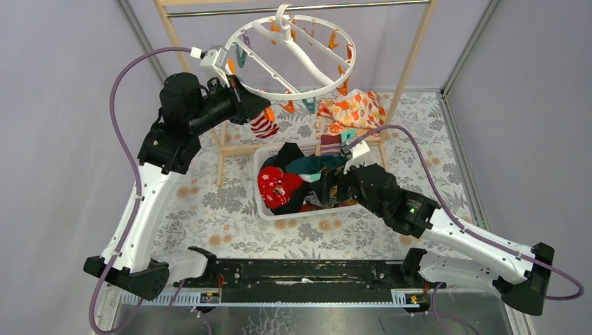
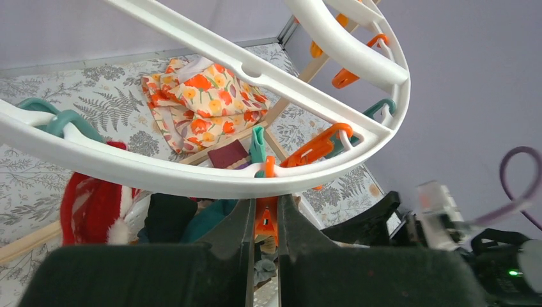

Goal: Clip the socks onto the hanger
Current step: Adjust the sock in the bin.

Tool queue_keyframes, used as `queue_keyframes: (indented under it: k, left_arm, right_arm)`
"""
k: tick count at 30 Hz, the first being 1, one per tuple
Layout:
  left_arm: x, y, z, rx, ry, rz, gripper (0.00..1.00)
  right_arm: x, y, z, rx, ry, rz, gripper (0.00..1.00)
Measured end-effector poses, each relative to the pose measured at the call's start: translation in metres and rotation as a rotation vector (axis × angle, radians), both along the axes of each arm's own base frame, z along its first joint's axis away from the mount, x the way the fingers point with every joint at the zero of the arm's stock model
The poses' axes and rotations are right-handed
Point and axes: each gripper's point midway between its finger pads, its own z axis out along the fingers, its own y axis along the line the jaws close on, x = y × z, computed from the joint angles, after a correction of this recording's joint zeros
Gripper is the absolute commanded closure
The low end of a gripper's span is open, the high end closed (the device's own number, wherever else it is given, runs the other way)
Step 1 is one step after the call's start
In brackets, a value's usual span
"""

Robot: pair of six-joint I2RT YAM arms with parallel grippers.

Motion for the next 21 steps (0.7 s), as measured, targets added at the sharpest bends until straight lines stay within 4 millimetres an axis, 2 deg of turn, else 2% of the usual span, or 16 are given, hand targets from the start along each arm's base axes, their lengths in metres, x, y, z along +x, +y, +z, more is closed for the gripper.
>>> queue_keyframes:
  k: [4,8,12,21]
  left_arm:
    - [-0.003,0.0,0.006,-0.001,-0.017,-0.006,1.0]
    - [-0.004,0.0,0.007,0.002,-0.023,-0.012,1.0]
    - [-0.004,0.0,0.007,0.006,-0.026,-0.017,1.0]
    - [-0.006,-0.001,0.005,0.01,-0.018,-0.029,1.0]
  right_arm:
    - [-0.011,-0.002,-0.036,-0.063,0.143,-0.002,0.25]
    - [-0.019,0.01,-0.055,-0.057,0.232,0.031,0.32]
    - [-0.02,0.03,-0.068,-0.039,0.257,0.086,0.33]
    - [0.004,0.09,-0.096,-0.024,0.265,0.154,0.37]
